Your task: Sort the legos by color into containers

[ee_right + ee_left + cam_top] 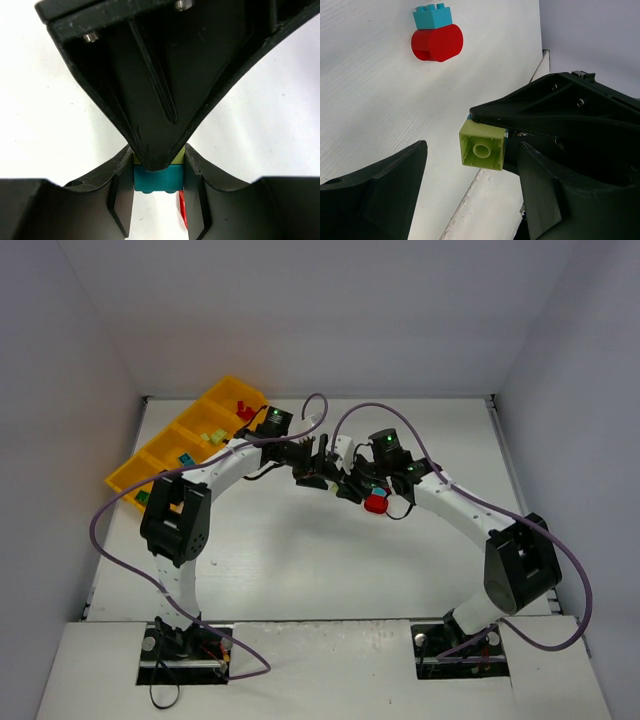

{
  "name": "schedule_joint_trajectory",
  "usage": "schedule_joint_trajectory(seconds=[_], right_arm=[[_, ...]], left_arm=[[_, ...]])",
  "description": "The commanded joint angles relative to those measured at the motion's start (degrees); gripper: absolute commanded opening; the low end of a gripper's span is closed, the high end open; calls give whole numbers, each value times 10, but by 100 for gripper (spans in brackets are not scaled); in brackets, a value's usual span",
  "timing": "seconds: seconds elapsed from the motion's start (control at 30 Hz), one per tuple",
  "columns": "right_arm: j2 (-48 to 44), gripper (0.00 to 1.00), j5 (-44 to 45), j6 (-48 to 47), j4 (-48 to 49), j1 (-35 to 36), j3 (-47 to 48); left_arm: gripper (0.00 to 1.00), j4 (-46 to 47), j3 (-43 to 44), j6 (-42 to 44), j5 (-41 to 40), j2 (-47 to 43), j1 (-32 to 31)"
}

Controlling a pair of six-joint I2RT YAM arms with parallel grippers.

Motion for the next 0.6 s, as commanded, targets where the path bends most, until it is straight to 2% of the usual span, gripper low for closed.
schedule_joint_trajectory(seconds=[0.0,0.13,0.3,0.47,0.57], right_arm=[[-31,12,-20,8,27,-1,1],[-33,13,-24,11,27,-1,2],[-33,13,-22,11,27,-1,0],[-31,13,-21,9,27,-1,0],[-29,13,-21,9,27,-1,0]], left_arm=[[66,30,14,7,20,-18,0],[61,52,12,-5,33,-17,-2],[44,71,9,-15,46,-18,-2],[37,70,6,-14,59,-16,-5],[26,70,4,-18,67,-14,-6]])
